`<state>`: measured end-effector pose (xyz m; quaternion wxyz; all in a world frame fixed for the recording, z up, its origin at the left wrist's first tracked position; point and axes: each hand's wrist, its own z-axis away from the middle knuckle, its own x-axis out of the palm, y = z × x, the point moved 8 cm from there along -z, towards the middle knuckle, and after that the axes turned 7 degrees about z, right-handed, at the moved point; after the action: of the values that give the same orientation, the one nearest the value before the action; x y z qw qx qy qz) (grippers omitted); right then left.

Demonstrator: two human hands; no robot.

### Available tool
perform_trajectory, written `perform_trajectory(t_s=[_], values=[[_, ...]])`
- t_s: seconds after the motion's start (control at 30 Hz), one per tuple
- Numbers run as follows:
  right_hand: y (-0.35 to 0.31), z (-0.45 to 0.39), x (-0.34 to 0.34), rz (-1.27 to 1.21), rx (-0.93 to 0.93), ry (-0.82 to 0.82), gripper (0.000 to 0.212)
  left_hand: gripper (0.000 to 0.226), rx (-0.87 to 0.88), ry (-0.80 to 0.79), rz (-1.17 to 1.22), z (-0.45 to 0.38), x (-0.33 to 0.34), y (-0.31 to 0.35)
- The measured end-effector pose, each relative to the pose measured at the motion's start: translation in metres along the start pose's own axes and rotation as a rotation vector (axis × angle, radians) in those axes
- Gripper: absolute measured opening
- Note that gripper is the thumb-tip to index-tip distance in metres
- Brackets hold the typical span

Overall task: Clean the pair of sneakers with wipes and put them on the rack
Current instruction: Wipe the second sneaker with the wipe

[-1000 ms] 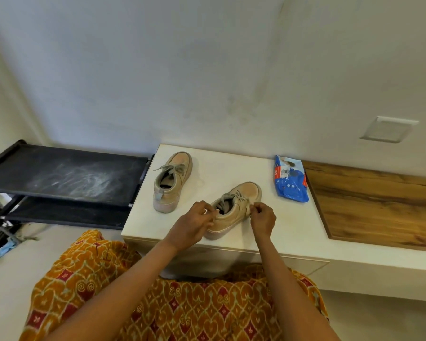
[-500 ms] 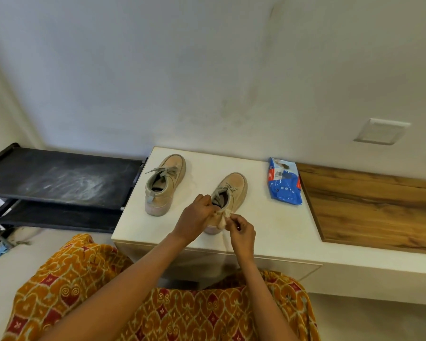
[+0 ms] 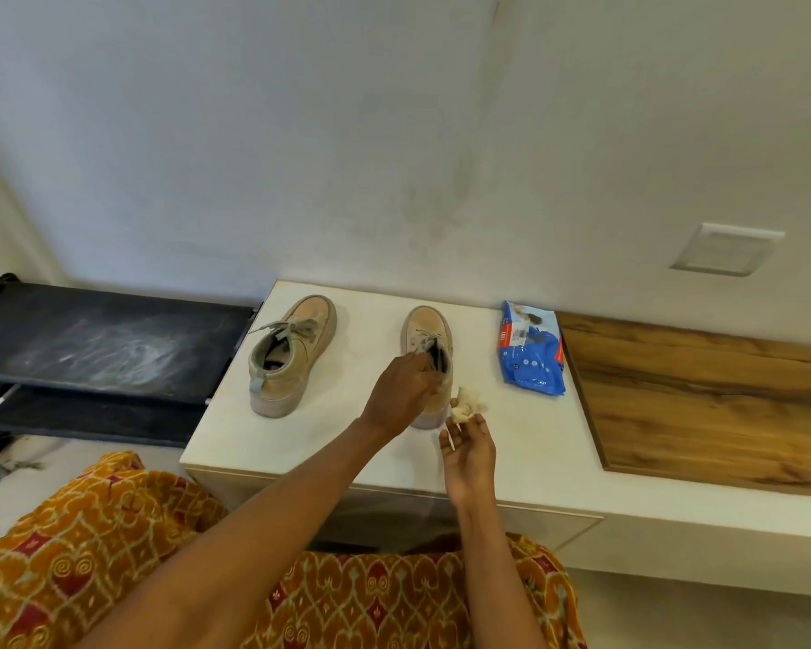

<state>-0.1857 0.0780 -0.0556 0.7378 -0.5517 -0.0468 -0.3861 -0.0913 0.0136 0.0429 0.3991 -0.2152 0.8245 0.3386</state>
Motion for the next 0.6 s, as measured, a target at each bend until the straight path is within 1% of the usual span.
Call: perform_trajectory(t_s=[0.07, 0.17, 0.3, 0.37, 0.4, 0.47, 0.53, 0.6], values=[[-0.001, 0.002, 0.003, -0.008, -0.015, -0.014, 0.027, 0.014, 0.005, 0.028, 0.012, 0.01, -0.009, -0.006], [-0.002, 0.012, 0.018, 0.017, -0.042, -0.073, 0.027, 0.017, -0.005, 0.107, -0.035, 0.035, -0.036, -0.024], [-0.004, 0.024, 0.04, 0.049, -0.087, -0.145, 0.024, 0.021, -0.089, 0.269, -0.083, 0.062, -0.072, -0.054], [0.004, 0.031, 0.056, 0.119, -0.1, -0.176, 0.023, 0.023, -0.141, 0.349, -0.109, 0.077, -0.094, -0.071], [0.011, 0.035, 0.065, 0.165, -0.104, -0.193, 0.022, 0.023, -0.174, 0.363, -0.134, 0.084, -0.104, -0.081], [0.026, 0.038, 0.077, 0.266, -0.098, -0.22, 0.019, 0.027, -0.285, 0.316, -0.154, 0.091, -0.112, -0.106], [0.043, 0.035, 0.086, 0.363, -0.09, -0.239, 0.017, 0.025, -0.421, 0.214, -0.163, 0.096, -0.111, -0.135], [0.06, 0.036, 0.09, 0.458, -0.078, -0.244, 0.015, 0.024, -0.503, 0.11, -0.18, 0.103, -0.108, -0.156]])
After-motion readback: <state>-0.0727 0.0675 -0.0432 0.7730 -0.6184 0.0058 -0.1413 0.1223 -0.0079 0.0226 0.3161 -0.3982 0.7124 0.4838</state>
